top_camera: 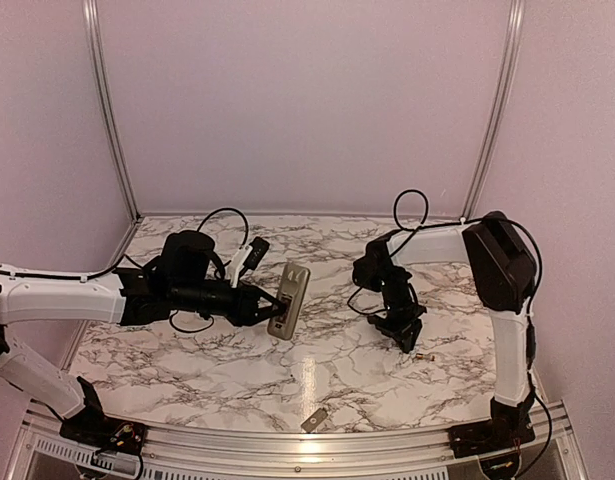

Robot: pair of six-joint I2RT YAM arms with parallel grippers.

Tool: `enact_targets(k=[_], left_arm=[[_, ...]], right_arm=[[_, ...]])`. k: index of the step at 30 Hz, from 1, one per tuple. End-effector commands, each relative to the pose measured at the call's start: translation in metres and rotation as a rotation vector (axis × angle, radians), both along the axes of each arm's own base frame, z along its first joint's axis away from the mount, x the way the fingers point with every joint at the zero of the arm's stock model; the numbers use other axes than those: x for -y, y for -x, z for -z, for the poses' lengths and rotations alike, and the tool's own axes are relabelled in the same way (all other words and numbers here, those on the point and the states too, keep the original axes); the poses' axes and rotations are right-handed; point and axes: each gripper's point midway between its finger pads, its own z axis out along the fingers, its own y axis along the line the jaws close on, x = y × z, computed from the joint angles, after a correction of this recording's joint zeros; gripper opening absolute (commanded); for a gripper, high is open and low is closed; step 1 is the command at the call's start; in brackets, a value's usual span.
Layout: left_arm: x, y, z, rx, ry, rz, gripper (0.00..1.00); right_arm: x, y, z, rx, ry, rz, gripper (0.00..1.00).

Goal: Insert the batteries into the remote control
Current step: Move the right arm with the battery to the center of the board.

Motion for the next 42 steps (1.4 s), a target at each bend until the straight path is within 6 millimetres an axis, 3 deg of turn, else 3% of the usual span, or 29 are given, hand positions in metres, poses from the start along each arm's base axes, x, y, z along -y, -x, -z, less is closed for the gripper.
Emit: enact_targets(k=[1, 6, 13, 16, 23, 28, 32, 38, 42], left_arm=[[-0.009, -0.004, -0.014, 0.014, 0.034, -0.027, 0.0], [-0.022, -0.011, -0.024, 0.024, 0.049, -0.067, 0.0], [-0.039, -0.02, -0.028, 0.017, 0.056, -0.125, 0.0], [-0.044, -0.023, -0.028, 0.016, 0.054, -0.141, 0.0], [-0.047, -0.023, -0.025, 0.011, 0.053, -0.143, 0.0], [-0.047, -0.024, -0.025, 0.012, 0.053, -0.144, 0.0], [-0.047, -0.025, -0.023, 0.008, 0.052, -0.145, 0.0], [-0.047, -0.026, -0.021, 0.004, 0.053, -0.144, 0.0], [-0.047, -0.025, -0.021, -0.001, 0.056, -0.14, 0.0]], right_arm=[[-0.078, -0.045, 0.047, 0.157, -0.268, -0.01, 0.09], [-0.113, -0.053, 0.047, 0.165, -0.331, -0.039, 0.09], [-0.194, -0.052, 0.04, 0.143, -0.455, -0.143, 0.08], [-0.21, -0.05, 0.041, 0.135, -0.478, -0.166, 0.09], [-0.206, -0.049, 0.038, 0.145, -0.463, -0.17, 0.16], [-0.204, -0.05, 0.032, 0.154, -0.454, -0.17, 0.33], [-0.207, -0.053, 0.024, 0.172, -0.465, -0.167, 0.41], [-0.21, -0.063, -0.011, 0.251, -0.5, -0.179, 0.49], [-0.181, -0.064, -0.037, 0.315, -0.452, -0.174, 0.59]])
